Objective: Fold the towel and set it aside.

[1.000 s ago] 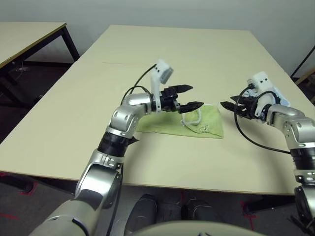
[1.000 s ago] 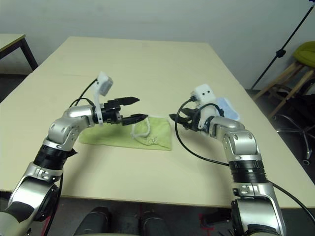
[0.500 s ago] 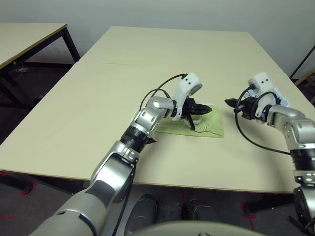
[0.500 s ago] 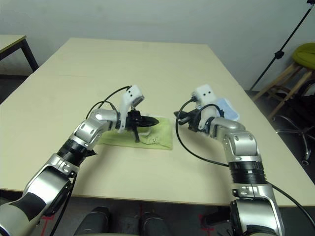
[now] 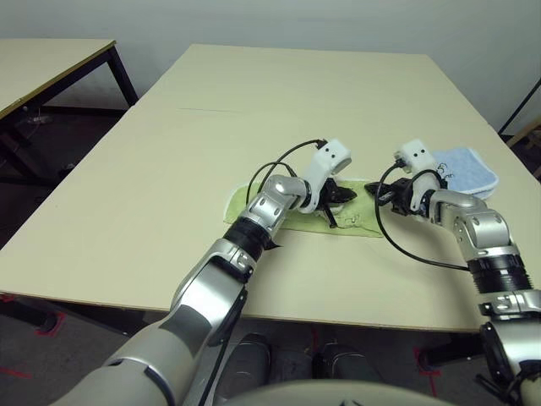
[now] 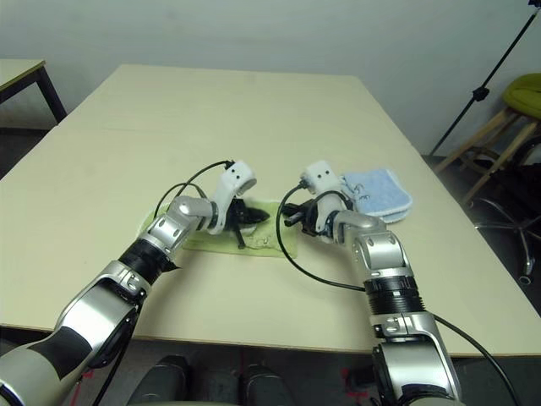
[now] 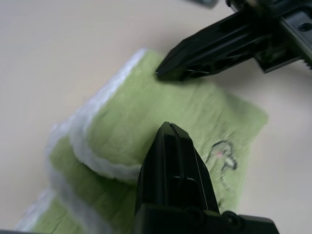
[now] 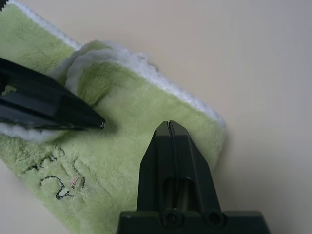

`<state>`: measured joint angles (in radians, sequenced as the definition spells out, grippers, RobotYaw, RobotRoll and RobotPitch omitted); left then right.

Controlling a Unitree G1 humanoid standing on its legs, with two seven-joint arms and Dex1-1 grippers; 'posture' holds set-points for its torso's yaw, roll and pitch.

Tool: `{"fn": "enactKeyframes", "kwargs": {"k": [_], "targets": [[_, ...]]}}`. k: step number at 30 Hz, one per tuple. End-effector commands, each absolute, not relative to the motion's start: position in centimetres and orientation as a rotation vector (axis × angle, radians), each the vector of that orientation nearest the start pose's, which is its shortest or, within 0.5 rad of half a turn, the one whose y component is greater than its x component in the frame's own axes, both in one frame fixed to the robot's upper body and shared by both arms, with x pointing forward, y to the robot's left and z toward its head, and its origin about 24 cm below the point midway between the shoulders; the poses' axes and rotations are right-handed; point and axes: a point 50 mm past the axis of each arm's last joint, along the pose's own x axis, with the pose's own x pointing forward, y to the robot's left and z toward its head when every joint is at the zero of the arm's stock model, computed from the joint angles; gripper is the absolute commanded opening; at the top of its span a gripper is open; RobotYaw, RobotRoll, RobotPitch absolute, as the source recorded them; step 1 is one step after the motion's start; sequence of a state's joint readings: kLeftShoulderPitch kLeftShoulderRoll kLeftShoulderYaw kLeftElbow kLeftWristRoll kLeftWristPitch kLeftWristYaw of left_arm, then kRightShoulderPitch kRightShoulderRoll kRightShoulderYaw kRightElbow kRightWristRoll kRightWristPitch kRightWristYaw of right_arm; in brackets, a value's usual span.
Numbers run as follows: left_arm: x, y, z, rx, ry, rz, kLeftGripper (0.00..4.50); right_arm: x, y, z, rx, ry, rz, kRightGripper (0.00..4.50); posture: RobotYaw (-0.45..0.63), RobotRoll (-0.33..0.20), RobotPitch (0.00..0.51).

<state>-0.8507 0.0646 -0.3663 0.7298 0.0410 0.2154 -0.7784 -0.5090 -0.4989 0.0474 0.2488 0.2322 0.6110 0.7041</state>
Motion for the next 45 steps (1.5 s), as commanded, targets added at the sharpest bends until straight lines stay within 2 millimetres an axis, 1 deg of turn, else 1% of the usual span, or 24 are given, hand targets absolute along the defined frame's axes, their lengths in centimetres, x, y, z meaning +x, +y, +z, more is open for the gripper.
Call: {"fn": "enactKeyframes", "kwargs": {"k": [1, 4, 8, 11, 14, 18, 25, 27, 28, 30, 31, 33, 34, 35, 37, 40, 43, 44, 45], "targets": [[35.0, 3.2, 8.4, 0.437, 0.31, -1.127, 0.01, 32.8, -18.9, 8.9, -0.134, 0.436, 0.664, 0.0, 0.06, 0.0, 0.044], [35.0, 3.9, 8.2, 0.434, 0.323, -1.127, 0.01, 33.0, -18.1, 8.4, -0.123, 0.438, 0.671, 0.0, 0.07, 0.0, 0.043], [34.5, 4.9, 7.5, 0.452, 0.375, -1.16, 0.01, 33.3, -18.2, 7.3, -0.147, 0.467, 0.658, 0.0, 0.08, 0.0, 0.043], [34.2, 5.6, 6.9, 0.471, 0.404, -1.17, 0.01, 33.2, -19.0, 6.6, -0.151, 0.493, 0.634, 0.0, 0.07, 0.0, 0.043], [34.1, 6.2, 6.8, 0.485, 0.42, -1.173, 0.01, 33.0, -19.7, 6.0, -0.155, 0.512, 0.626, 0.0, 0.08, 0.0, 0.043], [34.2, 7.0, 6.7, 0.5, 0.443, -1.168, 0.01, 32.6, -20.5, 5.8, -0.153, 0.525, 0.628, 0.0, 0.07, 0.0, 0.041], [34.0, 7.7, 6.5, 0.498, 0.464, -1.17, 0.01, 32.1, -21.1, 5.9, -0.15, 0.538, 0.663, 0.0, 0.07, 0.0, 0.033], [34.0, 8.0, 6.7, 0.476, 0.458, -1.158, 0.01, 32.0, -21.4, 6.1, -0.149, 0.535, 0.665, 0.0, 0.06, 0.0, 0.031], [34.0, 8.2, 7.0, 0.425, 0.453, -1.145, 0.01, 32.0, -21.5, 6.5, -0.129, 0.517, 0.672, 0.0, 0.06, 0.0, 0.031], [33.9, 8.5, 8.2, 0.233, 0.433, -1.113, 0.01, 31.9, -21.6, 8.1, -0.016, 0.461, 0.697, 0.0, 0.06, 0.0, 0.036], [33.7, 8.8, 9.2, 0.133, 0.414, -1.091, 0.0, 31.7, -21.8, 9.0, 0.013, 0.424, 0.715, 0.17, 0.06, 0.0, 0.037], [33.3, 9.8, 11.1, -0.049, 0.383, -1.038, 0.39, 31.5, -22.4, 11.0, 0.028, 0.352, 0.734, 0.62, 0.06, 0.0, 0.037], [33.1, 10.5, 11.9, -0.113, 0.37, -1.002, 0.63, 31.5, -22.8, 12.0, 0.021, 0.32, 0.736, 0.95, 0.06, 0.0, 0.037], [32.8, 10.9, 12.5, -0.149, 0.365, -0.979, 0.95, 31.4, -23.0, 12.6, 0.017, 0.302, 0.735, 1.33, 0.06, 0.0, 0.046], [32.0, 12.7, 13.2, -0.196, 0.371, -0.898, 1.65, 31.2, -24.1, 13.9, -0.02, 0.284, 0.718, 2.11, 0.06, 0.0, 0.051], [29.9, 15.6, 13.3, -0.236, 0.439, -0.771, 2.72, 31.0, -25.4, 15.9, -0.127, 0.247, 0.71, 3.22, 0.08, 0.0, 0.058], [28.1, 17.3, 13.2, -0.319, 0.507, -0.687, 3.76, 30.8, -25.4, 17.2, -0.211, 0.223, 0.751, 4.38, 0.1, 0.0, 0.062], [27.6, 17.7, 13.0, -0.342, 0.534, -0.663, 4.1, 30.7, -25.2, 17.5, -0.239, 0.222, 0.776, 4.5, 0.1, 0.0, 0.062], [27.1, 18.0, 12.9, -0.371, 0.557, -0.645, 4.4, 30.4, -25.0, 17.7, -0.264, 0.226, 0.809, 4.5, 0.1, 0.0, 0.063]]}}
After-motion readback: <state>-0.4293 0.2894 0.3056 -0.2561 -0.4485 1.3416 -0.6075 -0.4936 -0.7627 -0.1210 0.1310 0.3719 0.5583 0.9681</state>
